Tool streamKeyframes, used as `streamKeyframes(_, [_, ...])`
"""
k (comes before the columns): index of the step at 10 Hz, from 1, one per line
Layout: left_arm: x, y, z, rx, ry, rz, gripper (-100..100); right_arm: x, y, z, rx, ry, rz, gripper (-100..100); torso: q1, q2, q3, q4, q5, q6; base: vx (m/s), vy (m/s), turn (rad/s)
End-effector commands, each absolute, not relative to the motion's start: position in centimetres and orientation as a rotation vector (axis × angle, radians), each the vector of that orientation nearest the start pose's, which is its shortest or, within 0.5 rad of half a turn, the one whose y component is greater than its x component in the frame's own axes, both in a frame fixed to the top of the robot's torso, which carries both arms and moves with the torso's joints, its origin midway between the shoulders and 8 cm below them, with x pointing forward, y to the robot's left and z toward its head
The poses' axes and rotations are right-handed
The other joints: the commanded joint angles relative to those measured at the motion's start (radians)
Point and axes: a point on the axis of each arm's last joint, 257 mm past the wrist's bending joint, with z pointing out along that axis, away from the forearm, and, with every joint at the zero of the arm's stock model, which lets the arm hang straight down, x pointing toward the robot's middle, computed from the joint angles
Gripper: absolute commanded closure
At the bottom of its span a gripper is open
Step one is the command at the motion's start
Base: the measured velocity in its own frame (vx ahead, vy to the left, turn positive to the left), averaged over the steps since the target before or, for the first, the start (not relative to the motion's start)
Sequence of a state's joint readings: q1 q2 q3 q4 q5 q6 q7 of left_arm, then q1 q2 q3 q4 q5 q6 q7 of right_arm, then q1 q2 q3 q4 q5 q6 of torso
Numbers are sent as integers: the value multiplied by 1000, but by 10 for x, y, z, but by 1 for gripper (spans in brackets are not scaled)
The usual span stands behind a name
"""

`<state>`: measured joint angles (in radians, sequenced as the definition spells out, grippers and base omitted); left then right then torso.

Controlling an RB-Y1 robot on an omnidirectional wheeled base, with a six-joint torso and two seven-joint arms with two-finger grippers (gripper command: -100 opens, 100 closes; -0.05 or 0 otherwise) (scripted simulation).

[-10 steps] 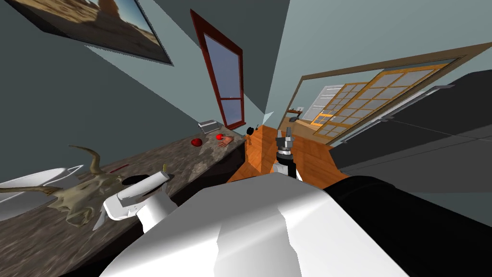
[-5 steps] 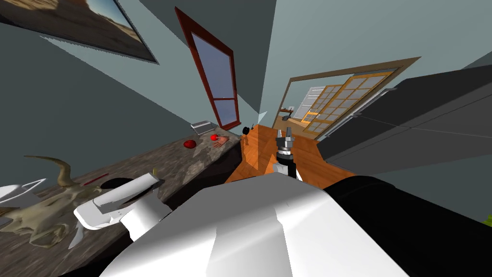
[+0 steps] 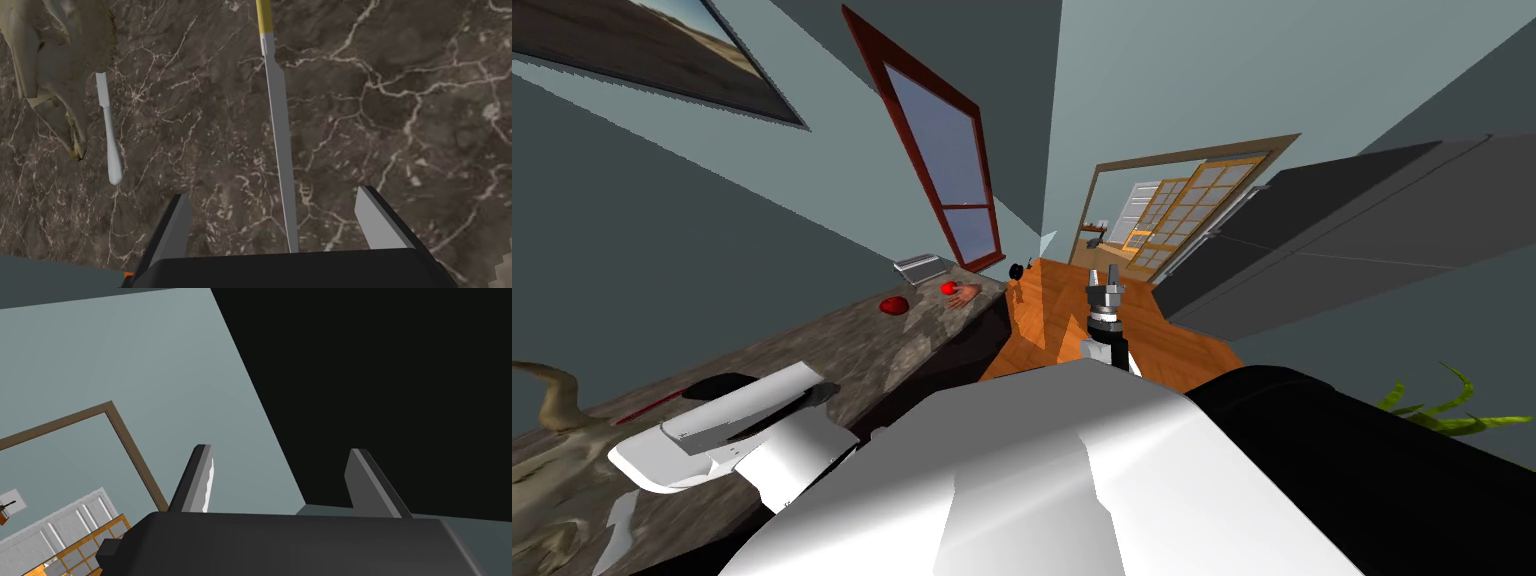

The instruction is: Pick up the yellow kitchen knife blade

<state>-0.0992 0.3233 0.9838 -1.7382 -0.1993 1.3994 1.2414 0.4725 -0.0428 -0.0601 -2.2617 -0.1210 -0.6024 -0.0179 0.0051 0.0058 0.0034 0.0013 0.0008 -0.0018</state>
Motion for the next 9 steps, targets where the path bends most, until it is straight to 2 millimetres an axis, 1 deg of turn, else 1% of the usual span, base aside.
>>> streamKeyframes(1, [205,695,-272,-2343,-844,-405,-100,325,-305,46,611,485,1366,0,0,0,0,0,0,0,-25,60,-115])
streamKeyframes(5, [188,687,-278,-2365,-978,-309,-100,325,-305,46,611,486,1366,0,4,-3,-2,-1,1,0,-9,89,-140])
streamKeyframes(9, [177,674,-287,-2387,-1114,-209,-100,325,-305,46,611,486,1366,0,8,-3,-2,-1,2,0,-6,133,-130])
